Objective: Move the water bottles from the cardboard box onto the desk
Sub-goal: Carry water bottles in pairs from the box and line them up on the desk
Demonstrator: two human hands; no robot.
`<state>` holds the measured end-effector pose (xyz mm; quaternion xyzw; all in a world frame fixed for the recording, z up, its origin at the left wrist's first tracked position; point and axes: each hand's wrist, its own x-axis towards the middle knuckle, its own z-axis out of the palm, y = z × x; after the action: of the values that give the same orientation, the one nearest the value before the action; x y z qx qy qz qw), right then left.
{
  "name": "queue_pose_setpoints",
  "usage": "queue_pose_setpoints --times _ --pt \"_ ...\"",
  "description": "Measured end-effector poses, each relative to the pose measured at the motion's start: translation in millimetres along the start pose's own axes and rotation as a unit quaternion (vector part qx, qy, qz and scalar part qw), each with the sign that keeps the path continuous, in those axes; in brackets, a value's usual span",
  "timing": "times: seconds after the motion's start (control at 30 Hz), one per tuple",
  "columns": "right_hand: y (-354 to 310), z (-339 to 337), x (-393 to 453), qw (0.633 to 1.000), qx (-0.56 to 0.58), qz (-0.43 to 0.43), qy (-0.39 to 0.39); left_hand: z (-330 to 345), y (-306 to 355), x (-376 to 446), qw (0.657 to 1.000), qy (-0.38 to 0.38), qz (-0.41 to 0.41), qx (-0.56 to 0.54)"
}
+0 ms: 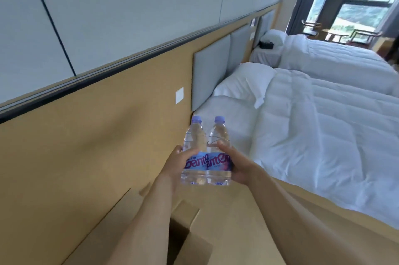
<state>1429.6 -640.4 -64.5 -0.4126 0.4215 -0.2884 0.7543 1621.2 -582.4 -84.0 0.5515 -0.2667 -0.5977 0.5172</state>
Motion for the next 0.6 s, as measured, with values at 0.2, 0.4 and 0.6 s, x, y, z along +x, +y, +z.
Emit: queue_pose_setpoints --times 0.2,0.4,0.6 --pt "0 -75 -72 0.989 0.045 -0.017 0.138 93 -12 -7 0.994 -0.101 -0.012 0.039" --pt "-2 -152 -159 0.973 0.108 -0.020 0.201 197 -36 -22 0.977 -0.196 -0.034 0.073" --pt "19 -250 -252 0.949 0.134 -0.085 0.271 322 -79 -51 0.957 -0.264 -0.052 0.112"
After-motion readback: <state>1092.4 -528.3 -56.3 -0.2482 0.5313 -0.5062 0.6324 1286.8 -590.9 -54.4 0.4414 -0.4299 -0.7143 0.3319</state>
